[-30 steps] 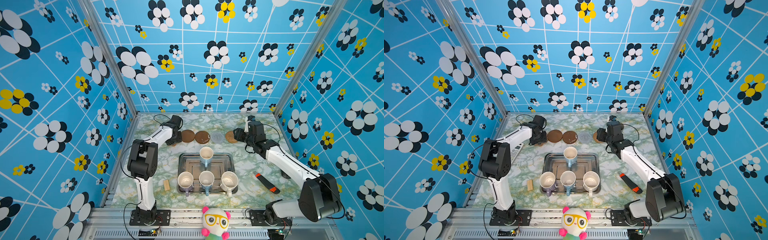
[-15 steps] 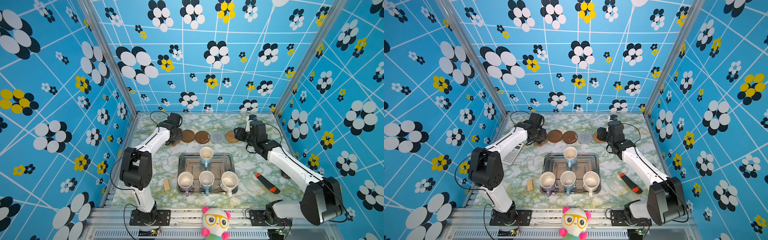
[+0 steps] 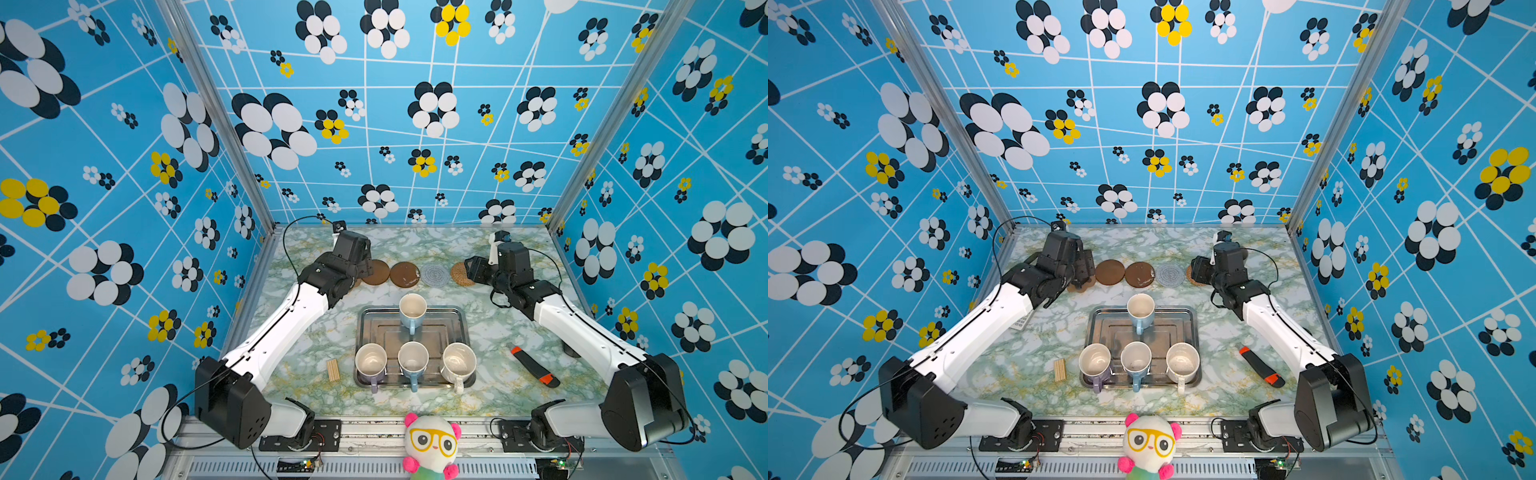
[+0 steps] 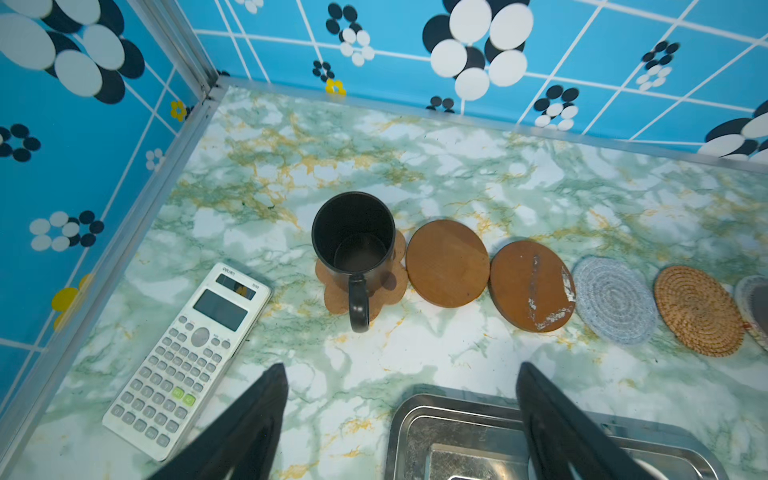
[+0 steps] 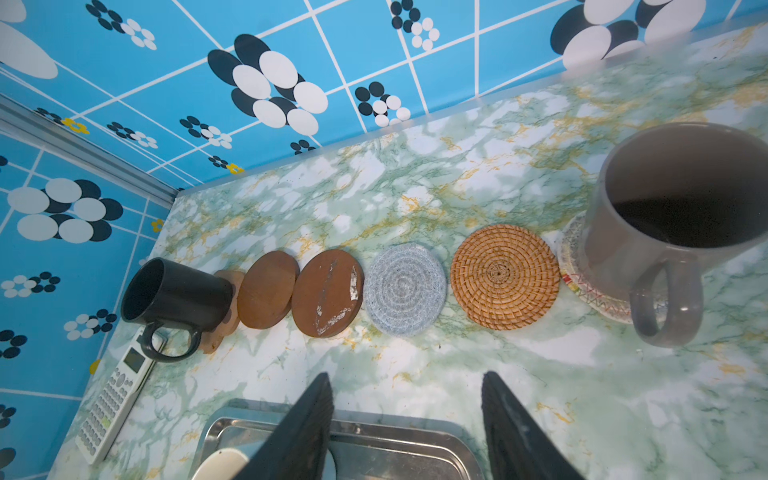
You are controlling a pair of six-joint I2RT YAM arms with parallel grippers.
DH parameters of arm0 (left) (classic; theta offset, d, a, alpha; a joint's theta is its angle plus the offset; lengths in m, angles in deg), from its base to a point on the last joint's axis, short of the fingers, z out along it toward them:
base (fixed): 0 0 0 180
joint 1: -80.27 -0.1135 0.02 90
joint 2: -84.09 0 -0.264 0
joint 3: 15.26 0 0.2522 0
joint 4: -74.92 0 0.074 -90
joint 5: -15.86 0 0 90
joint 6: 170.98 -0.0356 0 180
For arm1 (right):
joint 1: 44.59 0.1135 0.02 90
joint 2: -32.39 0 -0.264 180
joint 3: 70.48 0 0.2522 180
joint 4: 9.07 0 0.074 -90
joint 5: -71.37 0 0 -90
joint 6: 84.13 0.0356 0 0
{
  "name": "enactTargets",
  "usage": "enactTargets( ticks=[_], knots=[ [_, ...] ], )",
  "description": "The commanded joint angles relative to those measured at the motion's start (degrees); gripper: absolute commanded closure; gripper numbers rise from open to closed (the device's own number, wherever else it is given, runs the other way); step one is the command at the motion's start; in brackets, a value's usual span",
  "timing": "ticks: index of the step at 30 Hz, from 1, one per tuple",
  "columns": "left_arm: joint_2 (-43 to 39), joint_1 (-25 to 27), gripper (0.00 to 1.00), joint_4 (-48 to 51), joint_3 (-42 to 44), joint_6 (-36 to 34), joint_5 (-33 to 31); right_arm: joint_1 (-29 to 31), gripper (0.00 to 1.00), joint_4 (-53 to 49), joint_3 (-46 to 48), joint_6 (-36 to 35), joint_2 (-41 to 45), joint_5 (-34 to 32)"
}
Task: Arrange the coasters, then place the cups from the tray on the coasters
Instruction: 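Open the left gripper and raise it while the right gripper moves toward the tray, then lower the right gripper over the white mug with light blue handle in the tray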
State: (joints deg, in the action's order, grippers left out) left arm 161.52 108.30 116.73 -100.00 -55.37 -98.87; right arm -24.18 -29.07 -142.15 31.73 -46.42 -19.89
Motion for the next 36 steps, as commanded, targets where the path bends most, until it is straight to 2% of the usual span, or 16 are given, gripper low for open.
enactTargets(
  ticks=[1,8,13,16,20,27,36],
  knots=[
    [-3.76,2.33,0.09,-5.89,5.39,-1.75,-3.74,2.35,0.40,-2.96,-3.33,-1.57,-0.27,-0.68],
    [-12.87,4.22,0.07,-15.60,17.79,-3.99,-2.58,5.21,0.37,-10.39,-7.59,-4.33,-0.23,-0.77],
    [-18.31,4.22,0.06,-21.22,23.43,-5.84,-0.50,6.83,0.33,-10.80,-7.18,-3.10,0.88,6.22],
    [-20.43,4.22,0.04,-23.28,26.54,-7.68,-1.84,8.95,0.33,-13.73,-7.67,-2.78,1.90,9.60],
    [-22.30,4.05,0.01,-22.71,28.29,-9.02,-4.66,13.37,0.30,-20.19,-8.71,-4.16,4.44,5.39],
    [-23.38,3.53,0.00,-24.36,29.75,-9.45,-3.62,19.75,0.27,-26.93,-8.70,-3.08,6.08,3.20],
    [-23.29,3.26,0.00,-23.74,29.83,-8.92,-3.22,24.92,0.24,-25.62,-4.75,2.08,2.43,2.44]
  ],
)
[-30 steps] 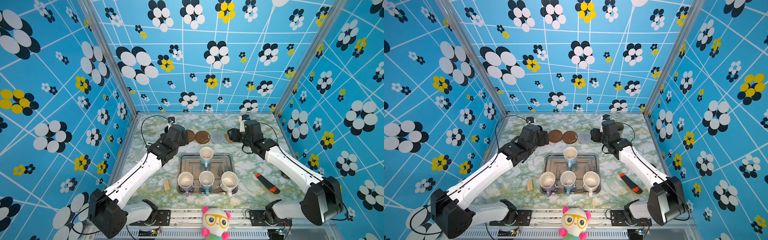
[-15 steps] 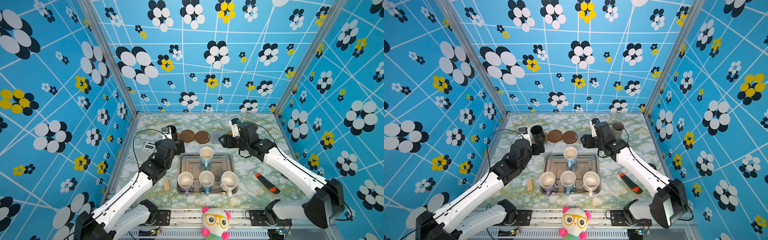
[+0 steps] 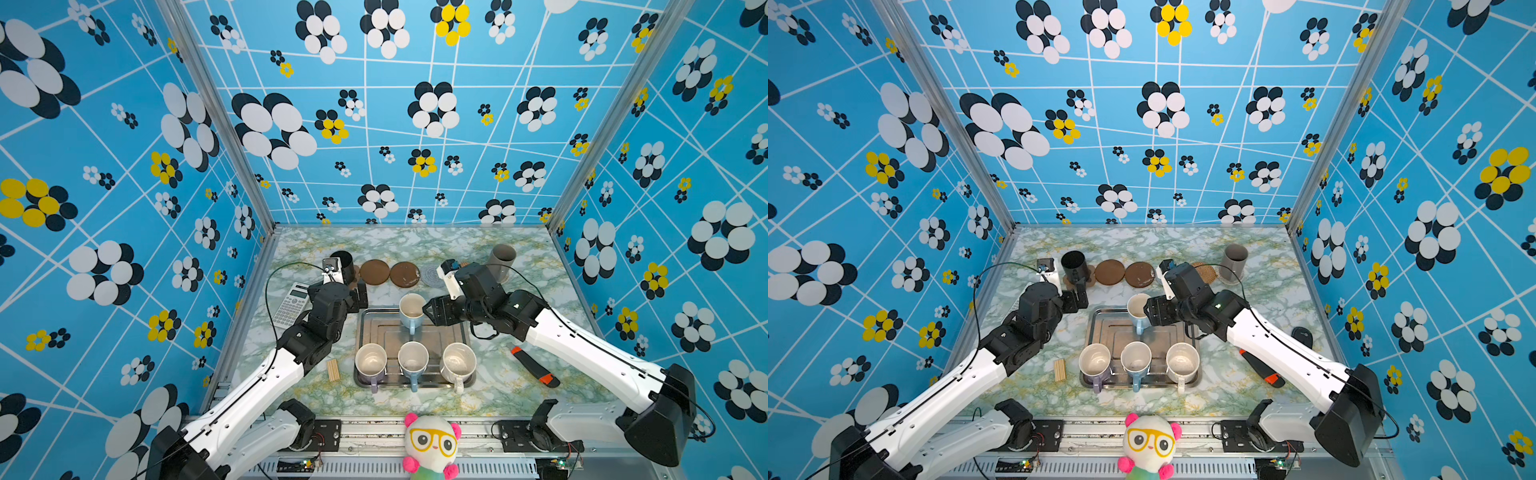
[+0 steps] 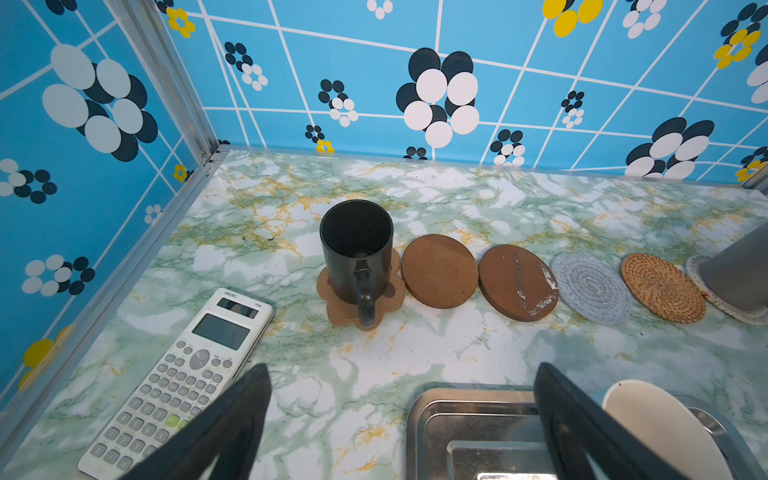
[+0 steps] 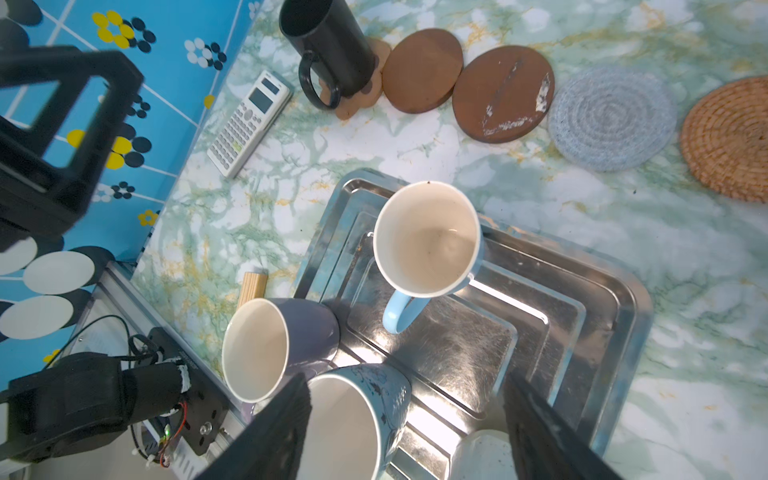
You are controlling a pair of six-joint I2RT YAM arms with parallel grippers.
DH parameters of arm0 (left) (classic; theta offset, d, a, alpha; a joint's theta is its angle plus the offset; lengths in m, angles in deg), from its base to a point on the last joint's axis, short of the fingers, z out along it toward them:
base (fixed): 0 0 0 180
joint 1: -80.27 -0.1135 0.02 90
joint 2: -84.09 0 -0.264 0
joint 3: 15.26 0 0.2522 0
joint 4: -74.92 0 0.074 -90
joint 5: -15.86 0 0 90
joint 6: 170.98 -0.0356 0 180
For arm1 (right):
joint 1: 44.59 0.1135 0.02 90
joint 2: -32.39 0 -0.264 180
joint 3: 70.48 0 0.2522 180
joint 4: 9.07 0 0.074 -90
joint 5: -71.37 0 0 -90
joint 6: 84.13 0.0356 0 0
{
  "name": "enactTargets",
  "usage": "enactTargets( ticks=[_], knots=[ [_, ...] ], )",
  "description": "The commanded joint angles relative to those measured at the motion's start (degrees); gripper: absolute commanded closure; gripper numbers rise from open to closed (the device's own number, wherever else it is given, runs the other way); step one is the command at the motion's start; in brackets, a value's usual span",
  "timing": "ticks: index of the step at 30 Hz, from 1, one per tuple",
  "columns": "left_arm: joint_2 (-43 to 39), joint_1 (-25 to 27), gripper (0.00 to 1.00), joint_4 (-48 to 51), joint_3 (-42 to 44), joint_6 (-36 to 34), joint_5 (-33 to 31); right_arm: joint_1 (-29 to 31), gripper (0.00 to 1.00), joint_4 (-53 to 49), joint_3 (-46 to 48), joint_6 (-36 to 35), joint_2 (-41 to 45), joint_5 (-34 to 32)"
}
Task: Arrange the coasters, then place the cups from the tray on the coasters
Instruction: 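Lower the right gripper over the white mug with light blue handle in the tray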
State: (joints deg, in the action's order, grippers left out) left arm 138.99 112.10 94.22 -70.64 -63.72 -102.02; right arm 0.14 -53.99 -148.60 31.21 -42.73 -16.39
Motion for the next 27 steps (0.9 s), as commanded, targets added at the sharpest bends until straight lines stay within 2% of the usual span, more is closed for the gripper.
enactTargets(
  ticks=[1,12,20,27],
  knots=[
    [-0.84,-0.59,0.00,-1.47,0.65,-0.47,0.03,0.78,0.24,0.14,2.38,3.30,-1.60,-0.94],
    [0.43,-1.85,0.01,-2.99,1.32,0.56,2.10,3.51,0.23,5.09,2.67,6.56,-8.13,-0.96],
    [0.17,-2.20,0.01,-2.51,1.32,0.41,2.30,5.49,0.25,1.46,-1.56,5.70,-14.01,-3.91],
    [0.21,-2.90,0.01,-2.98,1.79,1.24,1.91,5.53,0.27,3.53,-2.40,6.33,-17.24,-3.72]
  ],
)
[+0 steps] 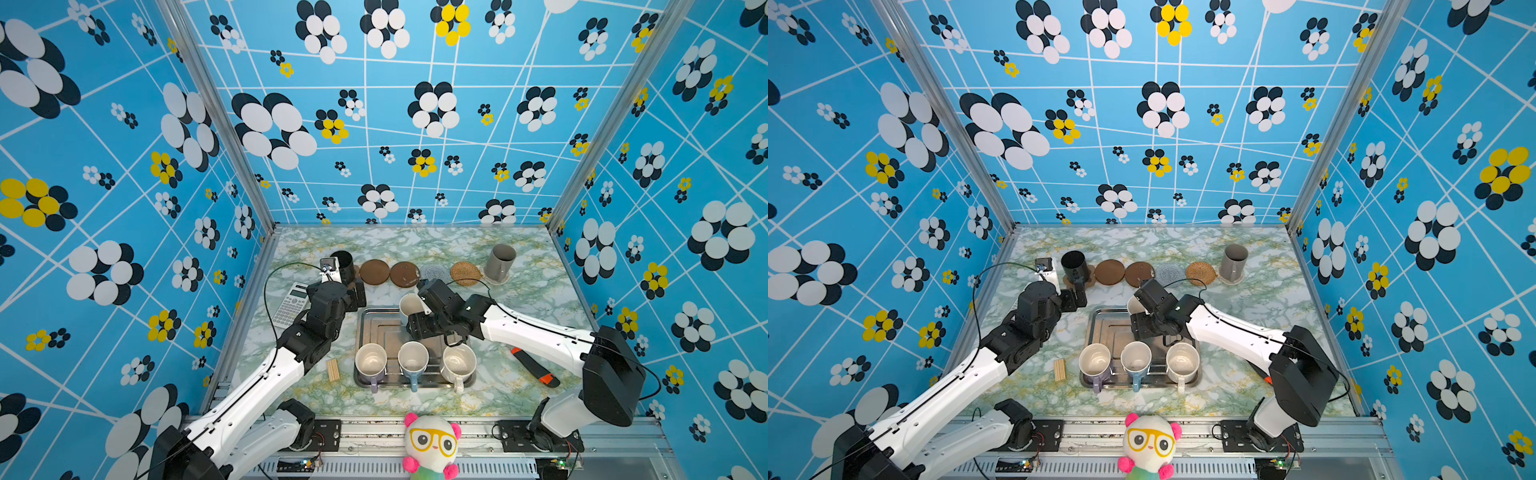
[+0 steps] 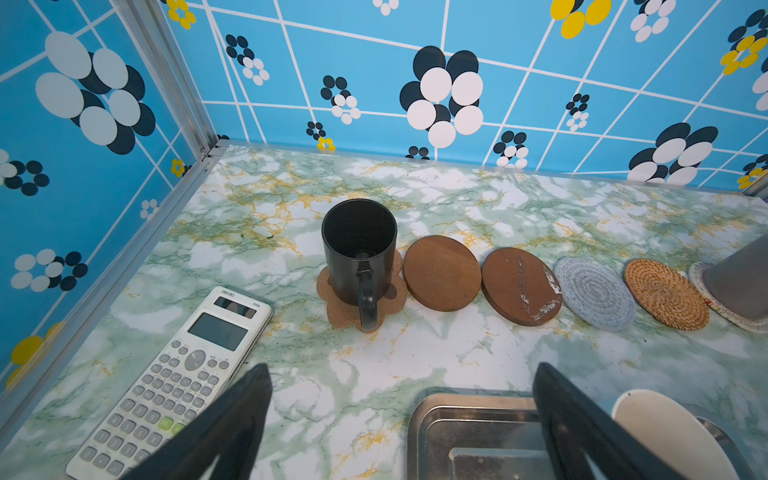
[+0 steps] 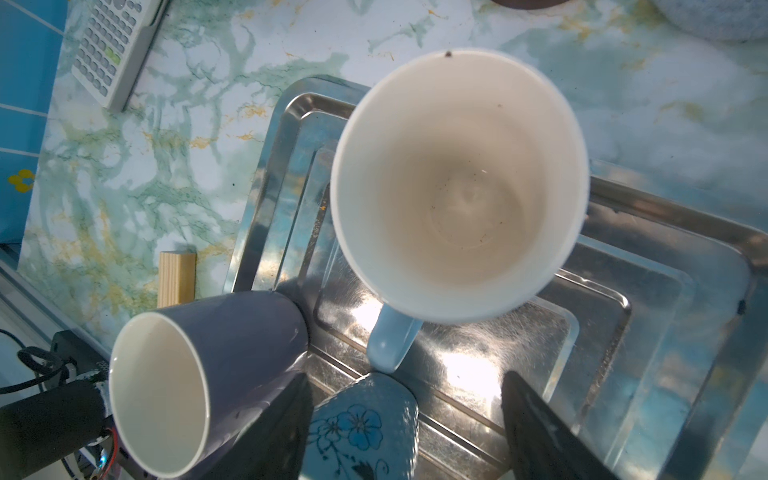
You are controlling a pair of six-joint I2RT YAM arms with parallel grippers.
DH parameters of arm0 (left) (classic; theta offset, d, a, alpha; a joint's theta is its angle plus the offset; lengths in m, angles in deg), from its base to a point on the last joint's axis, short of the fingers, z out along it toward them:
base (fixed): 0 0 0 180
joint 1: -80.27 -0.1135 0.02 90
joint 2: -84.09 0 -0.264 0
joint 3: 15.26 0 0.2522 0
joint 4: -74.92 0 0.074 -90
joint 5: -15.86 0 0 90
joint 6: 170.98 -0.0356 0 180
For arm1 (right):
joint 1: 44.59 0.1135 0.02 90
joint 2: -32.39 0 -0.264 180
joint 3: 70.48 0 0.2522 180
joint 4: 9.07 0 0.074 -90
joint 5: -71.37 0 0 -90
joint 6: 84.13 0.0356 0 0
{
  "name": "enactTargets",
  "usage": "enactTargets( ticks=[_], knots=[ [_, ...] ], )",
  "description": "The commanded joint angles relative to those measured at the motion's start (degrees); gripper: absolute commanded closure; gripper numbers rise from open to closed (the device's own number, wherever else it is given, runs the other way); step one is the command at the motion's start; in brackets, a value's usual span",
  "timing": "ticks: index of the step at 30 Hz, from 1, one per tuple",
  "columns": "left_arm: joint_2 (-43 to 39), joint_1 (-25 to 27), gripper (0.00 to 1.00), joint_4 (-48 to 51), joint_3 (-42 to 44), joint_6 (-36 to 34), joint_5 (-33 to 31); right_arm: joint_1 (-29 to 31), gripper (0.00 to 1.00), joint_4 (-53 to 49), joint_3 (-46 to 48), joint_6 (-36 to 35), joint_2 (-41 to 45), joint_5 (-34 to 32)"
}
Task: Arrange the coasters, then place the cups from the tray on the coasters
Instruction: 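Lower the right gripper over the white mug with light blue handle in the tray, then close the right gripper on the rim of the white mug with light blue handle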
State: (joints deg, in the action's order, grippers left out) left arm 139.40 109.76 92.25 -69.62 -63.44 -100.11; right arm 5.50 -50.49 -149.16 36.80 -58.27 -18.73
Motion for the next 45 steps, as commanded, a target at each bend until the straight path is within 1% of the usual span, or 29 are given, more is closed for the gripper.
enactTargets(
  ticks=[1,7,16,25,29,36,45],
  knots=[
    [-0.12,-0.66,0.01,-1.39,0.87,1.17,0.16,0.14,0.28,-0.17,-2.47,0.47,-2.44,-1.51],
    [0.24,-1.28,0.01,-1.68,1.06,2.21,0.41,0.16,0.31,-1.84,-5.11,-0.79,-6.20,-2.90],
    [-0.19,-2.56,0.01,-1.63,1.58,3.33,0.83,0.19,0.38,-1.59,-6.16,-0.97,-9.16,-3.84],
    [-0.03,-3.65,0.01,-2.78,2.25,4.12,2.46,0.19,0.43,-1.65,-6.67,-1.21,-9.81,-4.93],
    [-0.14,-3.85,0.01,-2.96,2.40,4.26,2.77,0.19,0.49,-2.39,-6.65,-1.49,-9.89,-5.87],
    [-0.38,-4.10,0.01,-2.96,2.62,4.45,3.13,0.18,0.62,-3.03,-6.93,-2.02,-9.82,-6.92],
    [-0.29,-4.30,0.01,-2.94,2.59,4.59,3.48,0.14,0.73,-3.54,-6.80,-2.38,-9.98,-7.86]
  ],
)
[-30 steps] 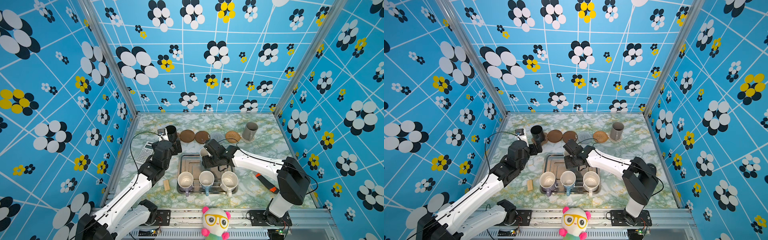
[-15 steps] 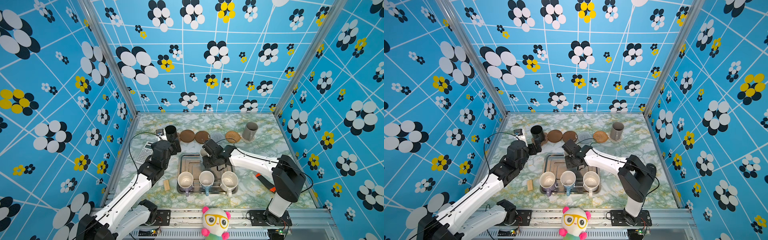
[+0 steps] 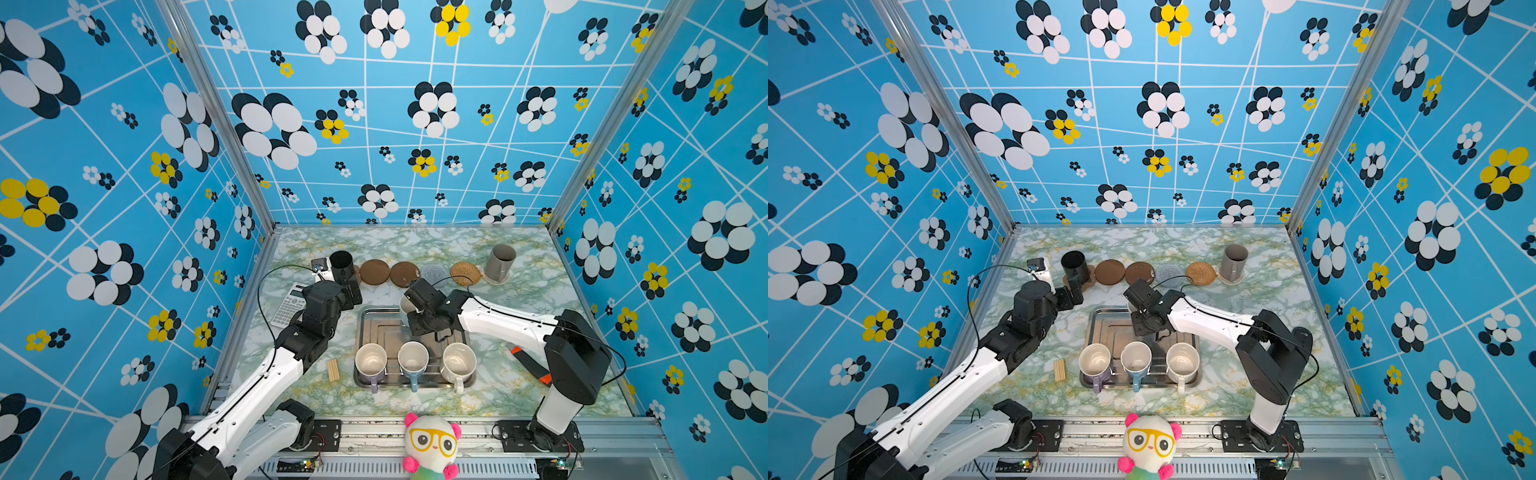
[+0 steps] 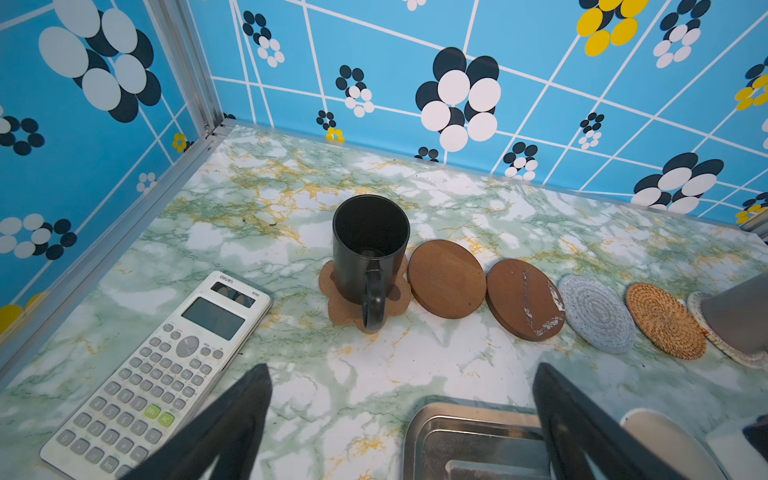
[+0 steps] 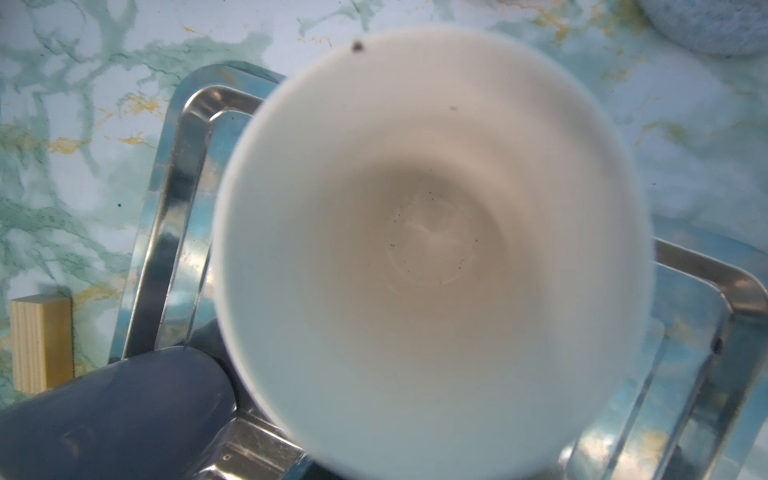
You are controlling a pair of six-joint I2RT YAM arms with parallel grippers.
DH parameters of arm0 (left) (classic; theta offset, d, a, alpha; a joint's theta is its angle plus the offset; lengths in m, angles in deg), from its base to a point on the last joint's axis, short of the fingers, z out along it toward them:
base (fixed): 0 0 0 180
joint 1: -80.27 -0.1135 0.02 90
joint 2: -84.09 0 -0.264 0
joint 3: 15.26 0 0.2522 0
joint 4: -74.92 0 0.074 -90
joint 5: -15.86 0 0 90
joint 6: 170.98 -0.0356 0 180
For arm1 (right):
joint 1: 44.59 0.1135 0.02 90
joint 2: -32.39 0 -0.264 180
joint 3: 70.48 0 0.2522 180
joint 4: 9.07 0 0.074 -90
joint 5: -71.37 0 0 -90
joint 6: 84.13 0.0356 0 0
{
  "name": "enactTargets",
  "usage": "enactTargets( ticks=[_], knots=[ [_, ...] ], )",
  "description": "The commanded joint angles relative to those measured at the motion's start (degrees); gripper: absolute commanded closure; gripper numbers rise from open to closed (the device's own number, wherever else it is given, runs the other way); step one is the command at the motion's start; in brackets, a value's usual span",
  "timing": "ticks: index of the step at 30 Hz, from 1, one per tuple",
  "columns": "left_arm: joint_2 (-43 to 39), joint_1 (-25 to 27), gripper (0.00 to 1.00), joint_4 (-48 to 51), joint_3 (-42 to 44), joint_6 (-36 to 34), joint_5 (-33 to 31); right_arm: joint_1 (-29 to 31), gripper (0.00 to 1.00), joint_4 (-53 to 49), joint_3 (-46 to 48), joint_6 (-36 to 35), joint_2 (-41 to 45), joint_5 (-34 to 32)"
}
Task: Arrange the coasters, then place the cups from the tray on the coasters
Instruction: 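Close the right gripper on the rim of the white mug with light blue handle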
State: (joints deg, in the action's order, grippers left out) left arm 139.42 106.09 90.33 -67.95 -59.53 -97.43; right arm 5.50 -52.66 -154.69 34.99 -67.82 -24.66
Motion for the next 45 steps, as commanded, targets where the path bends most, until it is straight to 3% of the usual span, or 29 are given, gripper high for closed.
enactTargets(
  ticks=[1,6,11,45],
  knots=[
    [-0.22,-0.69,0.01,-0.99,0.97,0.69,0.96,0.14,0.74,-1.46,-1.23,-0.56,-0.43,-2.06],
    [-0.22,-0.78,0.01,-0.95,0.86,0.80,1.14,0.19,0.84,-1.75,-1.26,-0.82,-0.34,-2.48],
    [-0.14,-0.78,0.01,-0.95,0.82,0.87,1.22,0.18,1.00,-1.83,-1.18,-1.09,-0.09,-2.95],
    [0.30,-1.04,0.01,-1.03,0.95,1.17,1.45,0.19,1.00,1.28,1.59,-3.99,7.11,-7.25]
  ],
)
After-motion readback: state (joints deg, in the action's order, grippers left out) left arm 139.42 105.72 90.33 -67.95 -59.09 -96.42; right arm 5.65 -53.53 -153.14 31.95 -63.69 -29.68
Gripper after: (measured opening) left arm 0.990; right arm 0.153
